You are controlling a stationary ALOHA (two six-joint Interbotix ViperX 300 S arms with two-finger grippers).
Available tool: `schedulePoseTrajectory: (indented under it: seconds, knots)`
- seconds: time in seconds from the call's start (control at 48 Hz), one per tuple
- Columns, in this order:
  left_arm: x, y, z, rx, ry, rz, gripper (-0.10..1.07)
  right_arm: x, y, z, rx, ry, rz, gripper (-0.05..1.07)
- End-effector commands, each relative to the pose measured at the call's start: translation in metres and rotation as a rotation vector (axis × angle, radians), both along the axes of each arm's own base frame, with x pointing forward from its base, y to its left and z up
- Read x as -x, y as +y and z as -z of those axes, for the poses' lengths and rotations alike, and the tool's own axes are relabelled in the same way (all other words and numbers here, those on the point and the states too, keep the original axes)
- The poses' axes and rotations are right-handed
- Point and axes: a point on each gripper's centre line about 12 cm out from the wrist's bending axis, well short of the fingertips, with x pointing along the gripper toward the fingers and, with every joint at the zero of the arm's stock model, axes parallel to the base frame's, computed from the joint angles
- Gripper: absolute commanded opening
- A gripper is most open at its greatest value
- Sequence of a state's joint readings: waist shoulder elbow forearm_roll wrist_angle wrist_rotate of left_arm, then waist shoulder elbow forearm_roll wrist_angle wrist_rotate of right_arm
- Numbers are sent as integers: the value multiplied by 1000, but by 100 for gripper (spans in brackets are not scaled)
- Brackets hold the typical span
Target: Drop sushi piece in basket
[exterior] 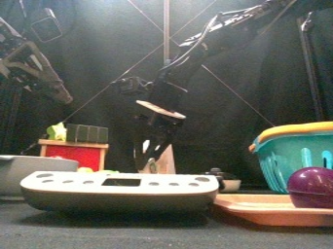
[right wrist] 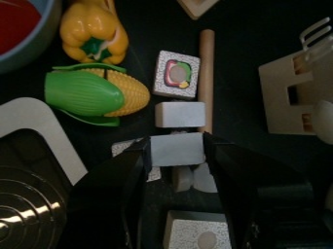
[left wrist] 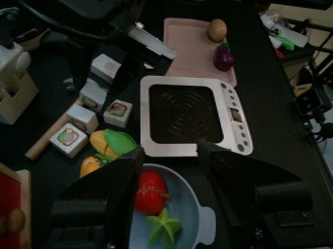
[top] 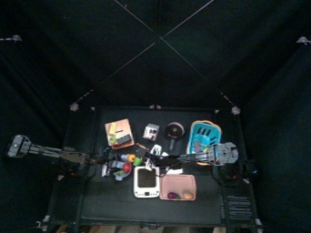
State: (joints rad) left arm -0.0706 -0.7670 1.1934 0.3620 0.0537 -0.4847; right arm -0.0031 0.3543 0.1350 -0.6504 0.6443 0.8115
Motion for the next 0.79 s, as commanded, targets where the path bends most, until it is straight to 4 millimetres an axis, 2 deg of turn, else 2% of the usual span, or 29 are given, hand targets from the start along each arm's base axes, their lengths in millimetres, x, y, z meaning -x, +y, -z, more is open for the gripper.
schedulePoseTrajectory:
  seconds: [0.0, 0.229, 0.354, 0.604, 0.771]
  knots:
    - [-2, 0, -5, 1, -14, 0, 85, -6, 5, -44, -18, -126, -20, 74]
    - [-2, 0, -5, 1, -14, 0, 85, -4, 20, -64, -63, -186, -29, 74]
    - [-2, 0, -4, 4, -12, -2, 85, -3, 31, -68, -104, -197, -27, 74]
    - [-2, 0, -3, 21, -9, -9, 85, 8, 40, -64, -230, -189, 42, 74]
    - [-2, 0, -3, 21, -9, -9, 85, 24, 38, -60, -280, -200, 134, 74]
